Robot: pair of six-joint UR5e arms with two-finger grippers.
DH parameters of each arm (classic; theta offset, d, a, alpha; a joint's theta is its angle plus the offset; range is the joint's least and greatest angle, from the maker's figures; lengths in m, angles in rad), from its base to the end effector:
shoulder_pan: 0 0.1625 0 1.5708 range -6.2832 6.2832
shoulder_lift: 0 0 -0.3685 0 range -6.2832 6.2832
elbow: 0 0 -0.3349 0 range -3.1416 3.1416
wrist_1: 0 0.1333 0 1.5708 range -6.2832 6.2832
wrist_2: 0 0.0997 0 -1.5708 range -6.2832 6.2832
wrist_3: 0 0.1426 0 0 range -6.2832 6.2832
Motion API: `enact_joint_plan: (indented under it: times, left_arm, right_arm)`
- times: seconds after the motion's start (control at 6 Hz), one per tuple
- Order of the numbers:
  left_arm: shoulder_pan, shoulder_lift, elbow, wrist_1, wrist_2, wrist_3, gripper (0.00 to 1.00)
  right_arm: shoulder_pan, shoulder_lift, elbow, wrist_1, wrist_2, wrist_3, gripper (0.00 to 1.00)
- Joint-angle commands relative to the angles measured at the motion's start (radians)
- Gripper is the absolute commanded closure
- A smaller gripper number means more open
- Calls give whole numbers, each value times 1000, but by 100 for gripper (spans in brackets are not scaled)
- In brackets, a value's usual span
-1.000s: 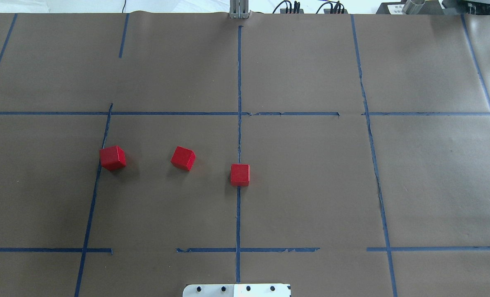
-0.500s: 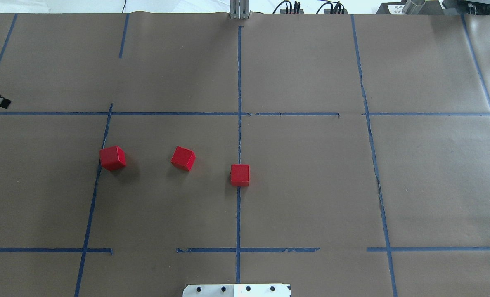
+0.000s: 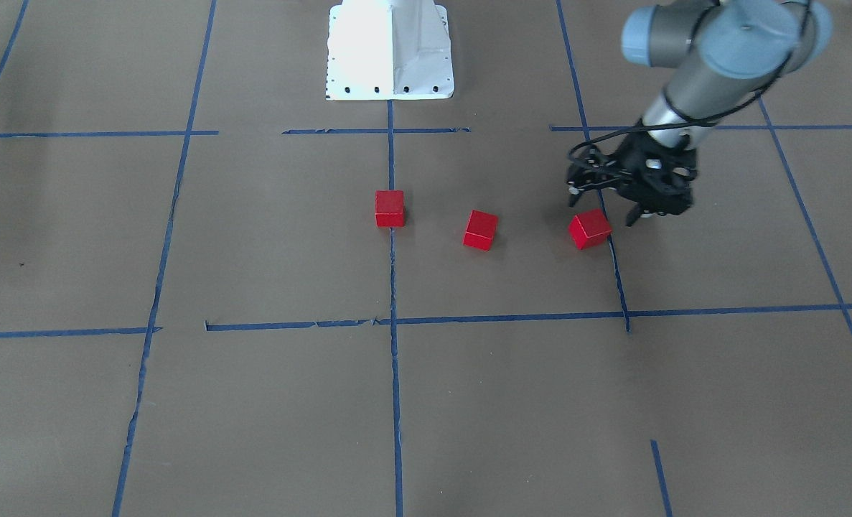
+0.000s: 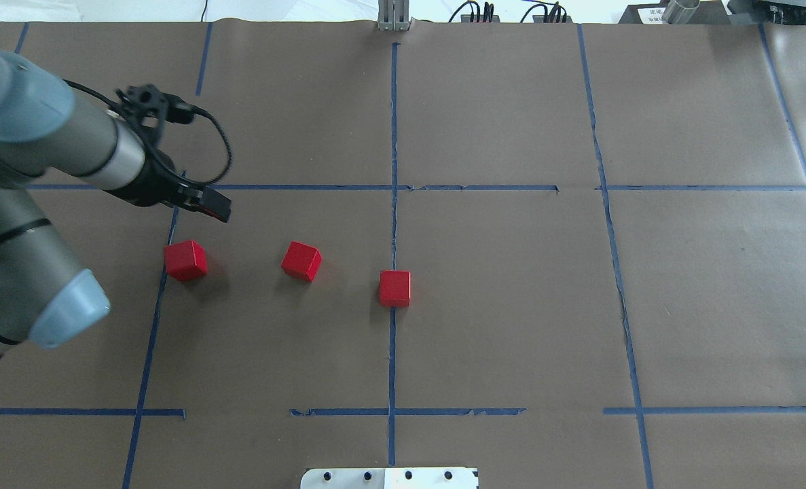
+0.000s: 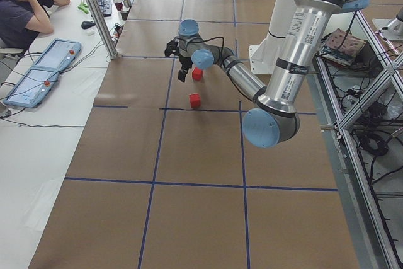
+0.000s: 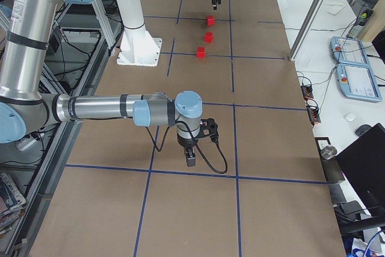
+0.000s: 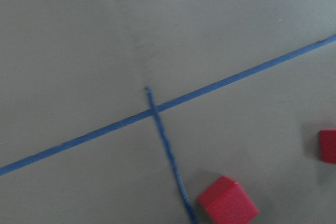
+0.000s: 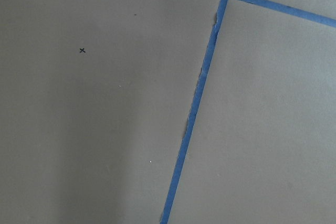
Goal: Form red blocks into L shape at center
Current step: 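Reach the left gripper to the red cube nearer the center and grasp it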
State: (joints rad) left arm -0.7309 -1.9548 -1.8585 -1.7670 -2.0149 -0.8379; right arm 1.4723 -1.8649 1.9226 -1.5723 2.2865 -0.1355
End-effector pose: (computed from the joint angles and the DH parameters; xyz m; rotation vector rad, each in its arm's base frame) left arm 0.3710 -0.4294 0.3029 0.2610 0.9126 0.1945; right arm 0.0068 -0.3354 0.5977 0.0672 -0.7162 -0.2440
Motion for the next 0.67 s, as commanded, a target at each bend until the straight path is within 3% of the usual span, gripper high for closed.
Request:
enact_joint_plan:
  times: [0.0, 0.5]
  left_arm:
    - [137, -166, 162, -2, 111, -198, 0]
    - [172, -187, 238, -9, 131, -225, 0]
  right_arm:
    - [0, 4, -16, 0, 13, 0, 0]
    - [0, 4, -19, 0, 14, 0, 0]
